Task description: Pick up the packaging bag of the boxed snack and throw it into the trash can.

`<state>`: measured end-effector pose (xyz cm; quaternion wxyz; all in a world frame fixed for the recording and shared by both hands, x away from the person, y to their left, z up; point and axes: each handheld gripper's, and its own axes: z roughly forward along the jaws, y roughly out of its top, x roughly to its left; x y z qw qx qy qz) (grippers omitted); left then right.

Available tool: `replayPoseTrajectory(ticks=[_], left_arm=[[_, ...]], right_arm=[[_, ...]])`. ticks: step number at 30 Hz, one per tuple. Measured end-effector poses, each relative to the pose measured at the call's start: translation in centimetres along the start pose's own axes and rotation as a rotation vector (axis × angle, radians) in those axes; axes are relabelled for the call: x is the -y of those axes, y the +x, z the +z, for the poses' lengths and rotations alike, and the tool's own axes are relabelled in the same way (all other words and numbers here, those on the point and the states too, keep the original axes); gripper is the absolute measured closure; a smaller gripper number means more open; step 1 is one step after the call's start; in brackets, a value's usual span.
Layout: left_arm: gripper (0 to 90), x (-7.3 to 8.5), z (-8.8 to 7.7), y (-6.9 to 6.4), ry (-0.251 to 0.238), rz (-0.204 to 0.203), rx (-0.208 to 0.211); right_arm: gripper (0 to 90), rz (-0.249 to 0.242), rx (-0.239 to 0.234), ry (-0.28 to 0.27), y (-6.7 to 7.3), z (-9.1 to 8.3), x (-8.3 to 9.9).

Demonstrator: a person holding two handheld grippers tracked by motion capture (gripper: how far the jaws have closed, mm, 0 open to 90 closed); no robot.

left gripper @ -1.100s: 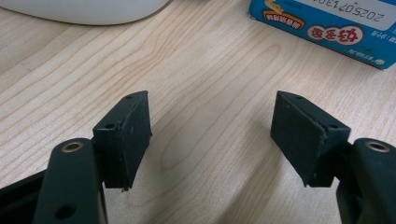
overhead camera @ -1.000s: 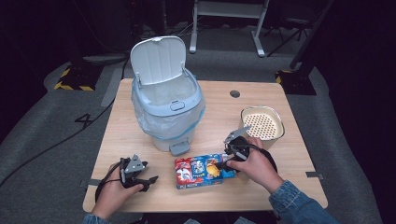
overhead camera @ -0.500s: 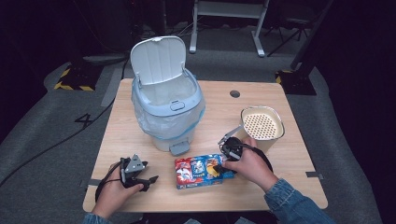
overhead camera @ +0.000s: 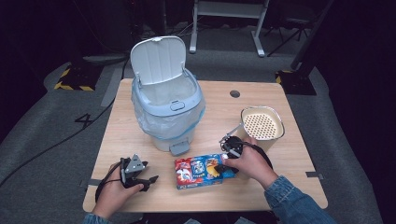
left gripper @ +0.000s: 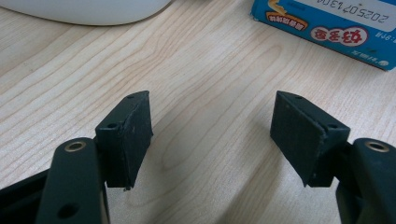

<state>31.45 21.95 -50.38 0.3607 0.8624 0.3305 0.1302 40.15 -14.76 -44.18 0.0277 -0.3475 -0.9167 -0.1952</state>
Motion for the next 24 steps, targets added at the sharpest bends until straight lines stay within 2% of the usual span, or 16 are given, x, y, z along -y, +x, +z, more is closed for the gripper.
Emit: replayPoseTrajectory(ticks=[1, 5, 9, 14, 17, 18, 19, 22, 24], left_arm=[[29.8, 0.0, 0.0, 0.0, 0.000, 0.001, 0.000], [29.8, 0.0, 0.0, 0.0, 0.000, -0.002, 0.003], [29.8, 0.0, 0.0, 0.0, 0.000, -0.003, 0.001], [29.9, -0.1, 0.1, -0.3, 0.000, 0.005, 0.004], [29.7, -0.3, 0.3, -0.6, 0.002, 0.010, 0.010], [29.6, -0.3, 0.3, -0.6, 0.001, 0.006, 0.013], [29.6, -0.3, 0.3, -0.6, 0.002, 0.005, 0.013], [29.6, -0.3, 0.3, -0.6, 0.001, 0.004, 0.012], [29.6, -0.3, 0.3, -0.6, 0.002, 0.002, 0.011]], right_arm=[[17.7, 0.001, -0.004, 0.000, 0.1, 0.0, 0.0], [39.4, -0.012, -0.030, -0.010, 0.4, -0.4, 0.1], [49.4, -0.035, -0.032, -0.023, 0.9, -0.8, 0.1], [63.7, -0.034, -0.049, -0.045, 1.4, -1.1, 0.2], [74.4, -0.035, -0.059, -0.068, 1.6, -1.3, 0.1], [81.4, -0.044, -0.074, -0.079, 1.9, -1.5, 0.1], [81.4, -0.044, -0.074, -0.079, 1.9, -1.5, 0.1], [90.0, -0.056, -0.095, -0.080, 2.2, -1.5, 0.1], [90.0, -0.061, -0.107, -0.080, 2.5, -1.5, 0.1]])
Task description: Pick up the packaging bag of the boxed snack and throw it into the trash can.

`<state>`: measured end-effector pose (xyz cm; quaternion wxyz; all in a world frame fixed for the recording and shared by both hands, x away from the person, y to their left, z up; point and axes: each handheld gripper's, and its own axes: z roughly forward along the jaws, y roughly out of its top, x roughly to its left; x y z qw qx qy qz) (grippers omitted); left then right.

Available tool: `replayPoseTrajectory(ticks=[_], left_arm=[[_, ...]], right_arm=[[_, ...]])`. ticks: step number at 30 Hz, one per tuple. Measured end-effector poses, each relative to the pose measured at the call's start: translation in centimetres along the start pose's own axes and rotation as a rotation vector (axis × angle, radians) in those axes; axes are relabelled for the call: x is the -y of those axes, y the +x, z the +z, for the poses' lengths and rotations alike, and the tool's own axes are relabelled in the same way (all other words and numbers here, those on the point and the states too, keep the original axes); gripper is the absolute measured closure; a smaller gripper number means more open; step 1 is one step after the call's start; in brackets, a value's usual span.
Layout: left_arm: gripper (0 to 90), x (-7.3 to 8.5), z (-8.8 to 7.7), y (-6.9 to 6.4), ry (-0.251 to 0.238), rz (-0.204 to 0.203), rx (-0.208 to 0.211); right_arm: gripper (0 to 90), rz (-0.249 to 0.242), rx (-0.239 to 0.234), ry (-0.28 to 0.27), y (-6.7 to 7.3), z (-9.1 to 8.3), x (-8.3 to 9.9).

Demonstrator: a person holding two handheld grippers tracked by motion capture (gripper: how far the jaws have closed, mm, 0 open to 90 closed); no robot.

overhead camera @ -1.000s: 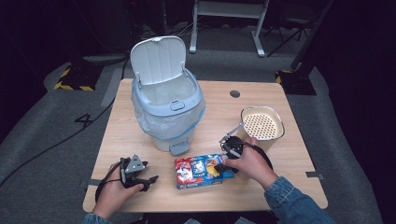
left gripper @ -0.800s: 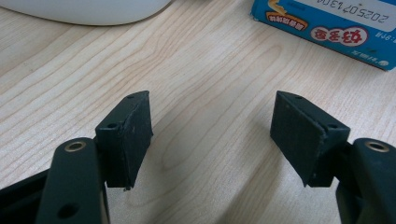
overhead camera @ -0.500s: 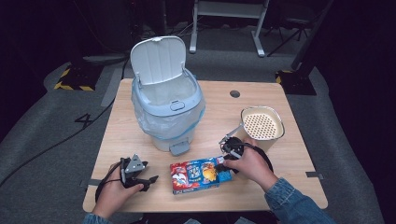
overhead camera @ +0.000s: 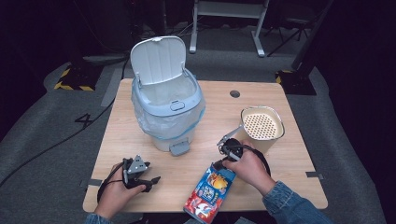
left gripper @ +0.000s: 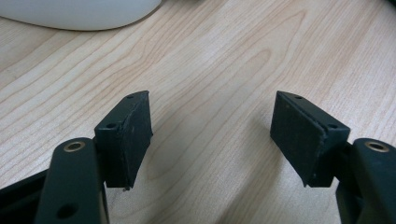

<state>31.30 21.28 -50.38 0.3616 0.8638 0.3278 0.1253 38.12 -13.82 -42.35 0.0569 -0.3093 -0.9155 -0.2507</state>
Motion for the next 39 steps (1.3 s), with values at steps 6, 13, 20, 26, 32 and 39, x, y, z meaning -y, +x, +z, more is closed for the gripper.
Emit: replayPoseTrajectory(ticks=[6, 13, 20, 26, 32, 39], left_arm=[[29.6, 0.0, 0.0, 0.0, -0.001, -0.001, 0.001], [30.1, 0.1, -0.1, 0.2, -0.003, -0.006, -0.003], [30.1, 0.1, -0.1, 0.3, -0.003, -0.011, -0.006], [30.0, 0.1, -0.1, 0.3, -0.005, -0.018, -0.010], [30.1, 0.1, -0.1, 0.5, -0.004, -0.014, -0.010], [29.9, 0.1, -0.1, 0.5, -0.003, -0.013, -0.011]], right_arm=[[90.0, -0.052, 0.017, -0.064, 1.2, -1.2, -0.1], [90.0, -0.116, 0.020, -0.169, 2.7, -4.7, -0.7], [90.0, -0.159, 0.022, -0.282, 3.6, -7.5, -1.1], [90.0, -0.181, 0.044, -0.360, 3.6, -9.7, -1.6], [90.0, -0.183, 0.063, -0.416, 3.5, -11.4, -2.0], [90.0, -0.190, 0.077, -0.473, 3.7, -14.0, -2.6]])
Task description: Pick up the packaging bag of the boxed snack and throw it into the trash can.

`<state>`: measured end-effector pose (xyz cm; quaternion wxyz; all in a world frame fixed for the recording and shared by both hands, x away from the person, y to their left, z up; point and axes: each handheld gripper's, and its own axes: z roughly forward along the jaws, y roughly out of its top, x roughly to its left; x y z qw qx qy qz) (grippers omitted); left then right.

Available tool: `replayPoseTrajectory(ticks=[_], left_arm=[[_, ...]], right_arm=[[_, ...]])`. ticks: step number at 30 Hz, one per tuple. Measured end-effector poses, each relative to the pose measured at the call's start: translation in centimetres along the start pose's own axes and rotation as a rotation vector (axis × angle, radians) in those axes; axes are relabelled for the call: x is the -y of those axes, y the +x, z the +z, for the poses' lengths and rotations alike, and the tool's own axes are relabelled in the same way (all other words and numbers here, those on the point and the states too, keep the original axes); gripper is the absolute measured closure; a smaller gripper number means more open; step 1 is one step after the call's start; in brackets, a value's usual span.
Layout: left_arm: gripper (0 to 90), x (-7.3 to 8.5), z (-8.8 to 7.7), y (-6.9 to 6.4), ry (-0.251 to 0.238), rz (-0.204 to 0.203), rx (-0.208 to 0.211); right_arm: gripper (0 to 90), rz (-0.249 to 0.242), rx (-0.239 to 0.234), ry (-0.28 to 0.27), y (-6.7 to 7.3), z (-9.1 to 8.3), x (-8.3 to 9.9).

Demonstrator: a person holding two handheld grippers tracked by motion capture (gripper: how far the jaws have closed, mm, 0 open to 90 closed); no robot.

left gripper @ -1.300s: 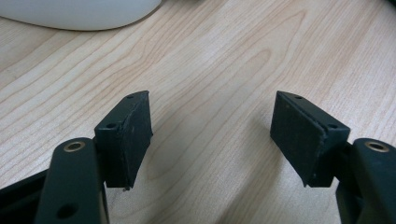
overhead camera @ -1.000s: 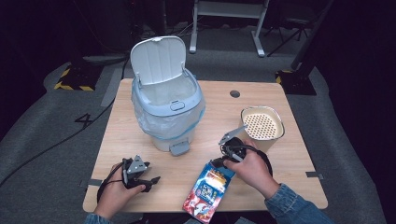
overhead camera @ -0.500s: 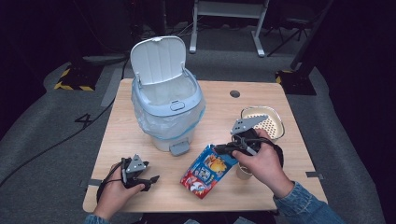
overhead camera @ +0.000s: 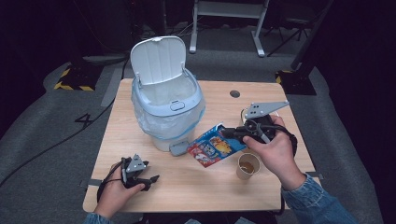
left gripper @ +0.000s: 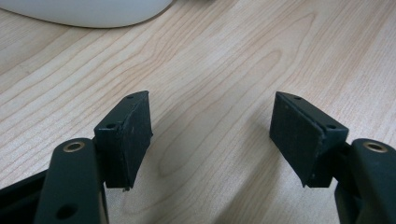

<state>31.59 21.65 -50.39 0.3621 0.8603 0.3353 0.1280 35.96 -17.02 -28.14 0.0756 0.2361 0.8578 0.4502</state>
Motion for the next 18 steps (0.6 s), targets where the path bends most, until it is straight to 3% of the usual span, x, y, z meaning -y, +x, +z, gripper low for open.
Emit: replayPoseTrajectory(ticks=[11, 18], left_arm=[[29.7, -0.1, 0.1, 0.0, 0.001, -0.007, -0.001], [29.8, -0.1, 0.1, 0.0, 0.000, -0.007, -0.002]], right_arm=[[90.0, -0.033, -0.012, -0.068, 0.5, -3.0, -2.0], [90.0, -0.061, 0.011, -0.095, 0.6, -4.9, -3.5]])
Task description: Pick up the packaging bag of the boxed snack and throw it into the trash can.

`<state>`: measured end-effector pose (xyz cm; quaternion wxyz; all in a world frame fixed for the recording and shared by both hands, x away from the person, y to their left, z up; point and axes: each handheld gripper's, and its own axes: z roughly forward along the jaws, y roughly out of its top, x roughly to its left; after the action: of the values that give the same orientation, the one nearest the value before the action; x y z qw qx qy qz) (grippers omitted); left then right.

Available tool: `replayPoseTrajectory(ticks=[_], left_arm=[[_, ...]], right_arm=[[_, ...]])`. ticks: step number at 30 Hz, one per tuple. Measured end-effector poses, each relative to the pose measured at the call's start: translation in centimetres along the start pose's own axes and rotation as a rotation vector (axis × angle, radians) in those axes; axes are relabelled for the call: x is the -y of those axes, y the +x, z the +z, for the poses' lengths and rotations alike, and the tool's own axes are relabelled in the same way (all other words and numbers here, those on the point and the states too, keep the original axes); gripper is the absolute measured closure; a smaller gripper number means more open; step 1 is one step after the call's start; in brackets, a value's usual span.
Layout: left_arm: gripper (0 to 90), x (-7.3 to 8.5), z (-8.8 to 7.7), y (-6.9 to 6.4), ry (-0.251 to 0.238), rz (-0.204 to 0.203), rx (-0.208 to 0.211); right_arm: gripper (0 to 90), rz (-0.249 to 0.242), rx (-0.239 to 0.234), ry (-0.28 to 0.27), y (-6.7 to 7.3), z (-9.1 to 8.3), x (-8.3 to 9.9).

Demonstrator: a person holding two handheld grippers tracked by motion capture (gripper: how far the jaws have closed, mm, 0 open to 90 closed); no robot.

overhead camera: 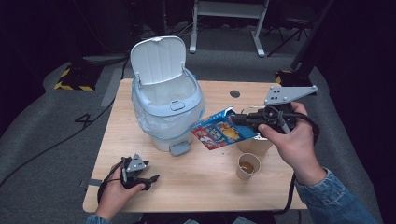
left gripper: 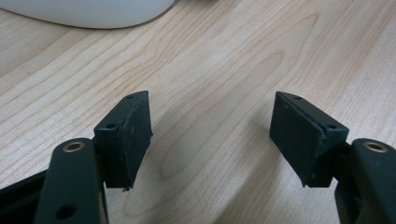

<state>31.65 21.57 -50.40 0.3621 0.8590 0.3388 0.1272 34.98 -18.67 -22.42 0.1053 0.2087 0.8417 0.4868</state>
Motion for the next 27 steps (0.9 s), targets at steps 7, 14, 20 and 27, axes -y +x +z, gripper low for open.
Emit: replayPoseTrajectory(ticks=[7, 14, 20, 27], left_arm=[[29.8, 0.0, -0.1, -0.1, 0.001, 0.003, -0.006], [29.7, 0.0, -0.1, 0.0, 0.002, 0.006, -0.005], [29.6, 0.0, 0.0, 0.0, -0.003, -0.001, -0.003], [29.4, -0.1, 0.1, 0.0, -0.002, 0.004, -0.005]], right_arm=[[90.0, 0.001, -0.023, -0.062, -0.2, -1.6, -2.0], [90.0, -0.050, -0.022, -0.130, 0.9, -2.9, -4.8], [90.0, -0.066, 0.004, -0.206, 1.3, -3.1, -7.1], [90.0, -0.057, 0.042, -0.286, 1.0, -1.4, -9.0]])
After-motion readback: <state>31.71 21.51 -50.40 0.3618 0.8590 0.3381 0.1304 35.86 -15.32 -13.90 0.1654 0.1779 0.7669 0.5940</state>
